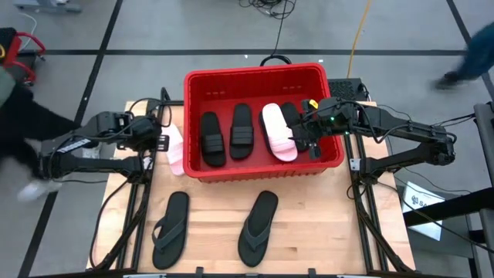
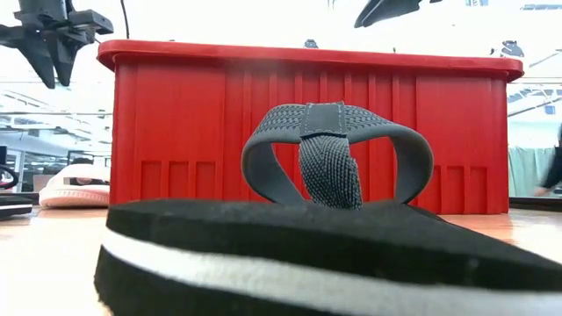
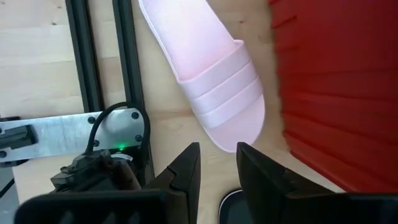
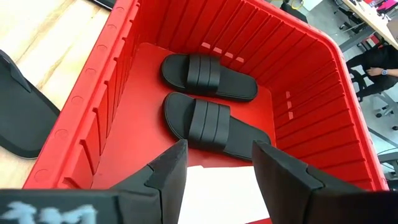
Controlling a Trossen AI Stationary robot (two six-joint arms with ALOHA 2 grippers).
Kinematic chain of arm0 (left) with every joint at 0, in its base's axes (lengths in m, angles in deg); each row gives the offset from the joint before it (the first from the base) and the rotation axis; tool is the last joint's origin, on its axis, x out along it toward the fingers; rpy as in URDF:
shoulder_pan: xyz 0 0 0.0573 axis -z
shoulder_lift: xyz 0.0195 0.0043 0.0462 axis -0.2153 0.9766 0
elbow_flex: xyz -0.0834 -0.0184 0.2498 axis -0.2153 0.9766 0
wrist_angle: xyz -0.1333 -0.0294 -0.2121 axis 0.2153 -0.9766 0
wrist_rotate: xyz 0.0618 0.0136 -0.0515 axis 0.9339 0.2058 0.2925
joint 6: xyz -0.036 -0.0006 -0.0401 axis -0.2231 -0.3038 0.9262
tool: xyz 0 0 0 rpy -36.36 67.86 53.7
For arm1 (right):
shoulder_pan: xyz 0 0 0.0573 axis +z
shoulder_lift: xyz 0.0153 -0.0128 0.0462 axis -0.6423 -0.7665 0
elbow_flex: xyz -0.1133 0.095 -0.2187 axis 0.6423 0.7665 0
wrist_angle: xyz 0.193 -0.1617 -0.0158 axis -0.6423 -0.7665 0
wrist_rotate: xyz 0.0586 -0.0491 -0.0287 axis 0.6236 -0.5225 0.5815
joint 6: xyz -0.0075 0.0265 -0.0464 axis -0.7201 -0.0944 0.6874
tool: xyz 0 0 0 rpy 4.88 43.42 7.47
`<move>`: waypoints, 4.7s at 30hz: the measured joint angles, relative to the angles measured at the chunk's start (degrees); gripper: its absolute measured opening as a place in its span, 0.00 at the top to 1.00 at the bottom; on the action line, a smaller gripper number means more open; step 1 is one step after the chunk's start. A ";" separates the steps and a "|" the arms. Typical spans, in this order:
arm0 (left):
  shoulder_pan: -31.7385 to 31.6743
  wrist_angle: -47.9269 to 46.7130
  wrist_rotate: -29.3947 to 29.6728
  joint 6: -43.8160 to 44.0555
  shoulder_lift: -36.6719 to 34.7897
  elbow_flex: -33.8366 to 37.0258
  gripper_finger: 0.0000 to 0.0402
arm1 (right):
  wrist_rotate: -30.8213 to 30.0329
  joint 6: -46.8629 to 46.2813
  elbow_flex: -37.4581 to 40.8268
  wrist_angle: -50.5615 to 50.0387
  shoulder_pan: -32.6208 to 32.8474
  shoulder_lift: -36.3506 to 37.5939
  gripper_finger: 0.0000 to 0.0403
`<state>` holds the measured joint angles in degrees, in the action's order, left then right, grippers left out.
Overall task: Pick and place slides into bin
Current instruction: Put the pink slipper into the red organizer bin
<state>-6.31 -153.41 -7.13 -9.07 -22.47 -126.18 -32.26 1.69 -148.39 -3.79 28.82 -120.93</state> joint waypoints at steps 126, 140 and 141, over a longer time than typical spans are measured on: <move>-40.20 26.39 -28.35 -66.54 24.22 17.42 0.61 | 0.00 -2.51 0.00 1.90 -0.02 -0.02 0.59; -35.07 26.34 -29.86 -66.99 28.24 18.99 0.68 | -0.02 -2.67 0.00 2.10 -0.02 -0.02 0.59; -35.02 26.33 -29.86 -67.01 28.24 18.98 0.71 | -0.01 -2.75 0.00 2.08 -0.01 -0.02 0.59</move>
<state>-41.33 -127.08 -36.99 -76.07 5.77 -107.20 -32.27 -1.07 -148.39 -1.71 28.81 -120.95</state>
